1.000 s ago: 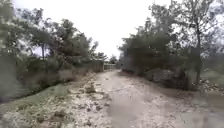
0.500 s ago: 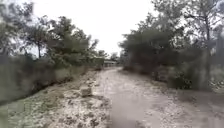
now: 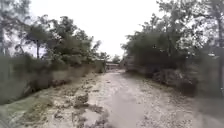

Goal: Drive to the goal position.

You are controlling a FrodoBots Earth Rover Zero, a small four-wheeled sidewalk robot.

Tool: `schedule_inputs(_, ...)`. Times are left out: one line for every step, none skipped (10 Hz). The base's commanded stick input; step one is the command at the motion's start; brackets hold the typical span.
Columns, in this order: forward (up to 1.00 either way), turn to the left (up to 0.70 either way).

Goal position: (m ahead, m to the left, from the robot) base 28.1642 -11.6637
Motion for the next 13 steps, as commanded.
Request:
schedule_inputs(0.85,0.0)
schedule_inputs(0.85,0.0)
schedule_inputs(0.85,0.0)
schedule_inputs(0.85,0.0)
schedule_inputs(0.85,-0.03)
schedule_inputs(0.85,-0.09)
schedule_inputs(0.85,-0.15)
schedule_inputs(0.85,-0.21)
schedule_inputs(0.85,-0.28)
schedule_inputs(0.85,-0.34)
schedule_inputs(0.72,-0.05)
schedule_inputs(0.7,0.0)
schedule_inputs(0.7,0.0)
